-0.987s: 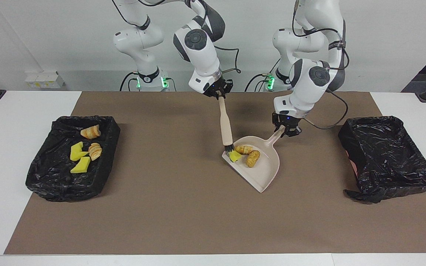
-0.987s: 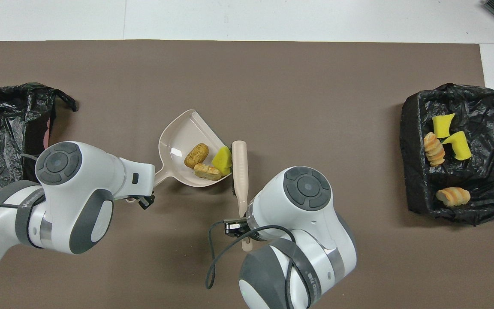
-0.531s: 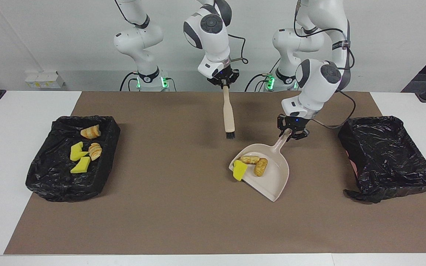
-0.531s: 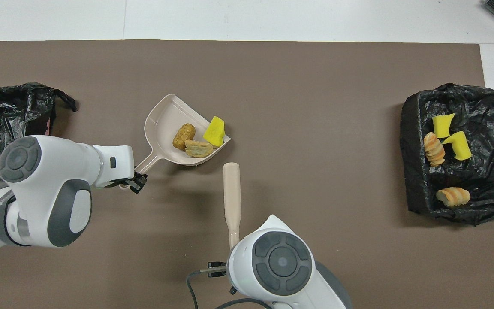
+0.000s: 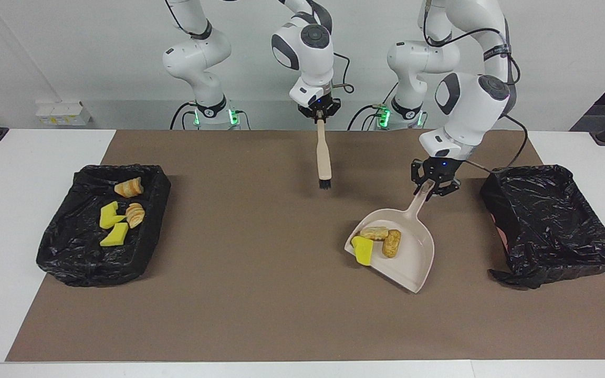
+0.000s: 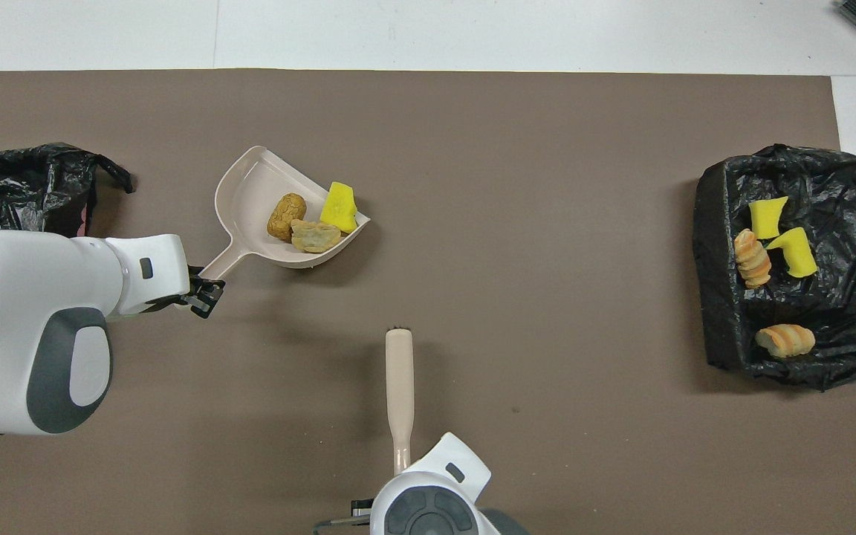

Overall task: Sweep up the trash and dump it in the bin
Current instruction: 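Lift the loaded dustpan with the left gripper while the right gripper withdraws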

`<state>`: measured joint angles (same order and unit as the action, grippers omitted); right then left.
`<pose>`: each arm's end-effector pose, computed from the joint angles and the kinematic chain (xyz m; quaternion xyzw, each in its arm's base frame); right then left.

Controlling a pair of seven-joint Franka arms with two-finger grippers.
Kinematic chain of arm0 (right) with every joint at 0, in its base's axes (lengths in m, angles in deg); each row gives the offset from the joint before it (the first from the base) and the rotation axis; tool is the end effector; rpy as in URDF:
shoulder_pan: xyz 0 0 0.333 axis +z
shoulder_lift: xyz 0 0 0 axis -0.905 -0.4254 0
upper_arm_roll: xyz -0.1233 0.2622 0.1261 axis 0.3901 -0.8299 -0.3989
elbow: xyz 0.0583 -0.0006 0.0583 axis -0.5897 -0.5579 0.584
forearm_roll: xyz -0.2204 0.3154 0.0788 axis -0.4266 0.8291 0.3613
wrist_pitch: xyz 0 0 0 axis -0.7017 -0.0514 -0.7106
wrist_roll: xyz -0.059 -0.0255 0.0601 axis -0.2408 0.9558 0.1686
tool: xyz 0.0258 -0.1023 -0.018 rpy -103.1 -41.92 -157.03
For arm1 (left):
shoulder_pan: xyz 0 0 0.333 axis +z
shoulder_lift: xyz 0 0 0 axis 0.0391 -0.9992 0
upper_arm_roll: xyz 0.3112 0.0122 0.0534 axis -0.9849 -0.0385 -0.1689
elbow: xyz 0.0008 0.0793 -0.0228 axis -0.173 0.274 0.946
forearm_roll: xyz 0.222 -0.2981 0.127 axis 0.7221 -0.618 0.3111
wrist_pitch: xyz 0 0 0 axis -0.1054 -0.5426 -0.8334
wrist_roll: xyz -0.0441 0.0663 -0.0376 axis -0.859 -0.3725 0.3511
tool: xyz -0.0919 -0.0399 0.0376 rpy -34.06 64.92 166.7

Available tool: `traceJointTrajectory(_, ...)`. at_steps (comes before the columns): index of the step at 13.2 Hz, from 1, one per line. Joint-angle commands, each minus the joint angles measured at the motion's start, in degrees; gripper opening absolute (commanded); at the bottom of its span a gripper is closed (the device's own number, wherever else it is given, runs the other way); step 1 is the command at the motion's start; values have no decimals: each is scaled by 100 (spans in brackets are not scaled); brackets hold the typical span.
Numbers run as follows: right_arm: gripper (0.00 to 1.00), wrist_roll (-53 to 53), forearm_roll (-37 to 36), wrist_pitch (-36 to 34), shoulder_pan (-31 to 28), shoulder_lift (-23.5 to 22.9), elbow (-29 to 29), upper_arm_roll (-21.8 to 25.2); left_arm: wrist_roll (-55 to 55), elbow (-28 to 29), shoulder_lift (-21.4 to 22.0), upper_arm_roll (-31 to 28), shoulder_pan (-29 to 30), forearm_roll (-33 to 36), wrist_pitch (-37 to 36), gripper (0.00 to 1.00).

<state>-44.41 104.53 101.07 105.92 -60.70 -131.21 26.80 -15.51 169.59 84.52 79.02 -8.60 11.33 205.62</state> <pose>0.2820 0.4127 0.4063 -0.9932 0.0003 0.1082 0.0423 0.5175 -0.1117 0.4219 0.9423 -0.3160 0.0900 0.0636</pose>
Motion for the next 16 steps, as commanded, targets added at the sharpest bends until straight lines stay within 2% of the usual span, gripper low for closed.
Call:
traceJointTrajectory(1, 0, -333, -108, 196, 318, -76, -152, 1, -16, 189, 51, 57, 65, 48, 0, 0)
traceJointTrajectory(4, 0, -791, -573, 302, 566, -227, -222, 1, -43, 216, -126, 57, 169, 57, 9, 0)
traceJointTrajectory(6, 0, -800, -591, 415, 584, -227, -293, 1, -208, 355, -134, 66, 101, 57, -18, 0)
traceJointTrajectory(7, 0, -800, -583, 546, 584, -235, -380, 1, -532, 417, -169, 66, 65, 66, -9, 5)
traceJointTrajectory(8, 0, -826, -513, 565, 593, -253, -398, -8, -604, 426, -239, 66, -31, 66, 9, 2)
traceJointTrajectory(11, 0, -853, -390, 600, 575, -411, -399, -17, -614, 427, -442, 66, -146, 75, 70, 5)
traceJointTrajectory(12, 0, -835, -207, 609, 575, -411, -399, -8, -623, 418, -451, 66, -146, 66, 88, 17)
traceJointTrajectory(13, 0, -766, -92, 679, 566, -437, -399, -8, -840, 418, -460, 74, -146, 66, 123, 48)
traceJointTrajectory(14, 0, -765, -73, 767, 575, -507, -399, -8, -1025, 418, -468, 74, -164, 75, 245, 99)
traceJointTrajectory(16, 0, -695, -82, 776, 558, -543, -390, -8, -1045, 348, -678, 83, -268, 75, 430, 100)
